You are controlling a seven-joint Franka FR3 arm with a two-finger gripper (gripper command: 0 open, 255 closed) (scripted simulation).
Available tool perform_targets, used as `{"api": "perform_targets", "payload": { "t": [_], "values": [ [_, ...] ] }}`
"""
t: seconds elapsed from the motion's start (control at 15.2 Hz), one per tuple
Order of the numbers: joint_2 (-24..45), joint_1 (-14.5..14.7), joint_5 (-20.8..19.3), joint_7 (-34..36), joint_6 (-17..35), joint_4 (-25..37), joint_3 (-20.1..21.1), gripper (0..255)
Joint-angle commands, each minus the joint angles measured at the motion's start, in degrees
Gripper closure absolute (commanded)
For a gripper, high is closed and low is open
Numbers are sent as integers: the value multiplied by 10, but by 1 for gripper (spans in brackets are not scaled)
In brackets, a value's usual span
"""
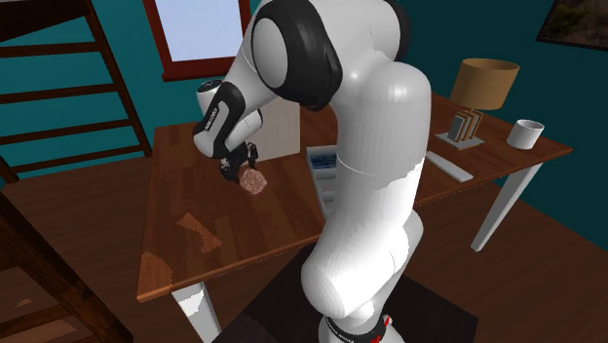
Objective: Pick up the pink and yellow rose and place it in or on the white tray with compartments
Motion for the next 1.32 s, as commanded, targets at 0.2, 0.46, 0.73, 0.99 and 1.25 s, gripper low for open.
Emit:
{"api": "perform_targets", "payload": {
  "t": [0.2, 0.46, 0.73, 0.99, 1.25],
  "values": [
    [-24, 0, 10, -13, -36, 13, 1, 255],
    [-42, 1, 17, -22, -66, 25, 3, 255],
    [-46, 2, 19, -24, -74, 30, 3, 0],
    [-80, -101, -280, 387, 252, -137, 48, 0],
    [-40, -110, -331, 429, 270, -117, 44, 0]
  ]
}}
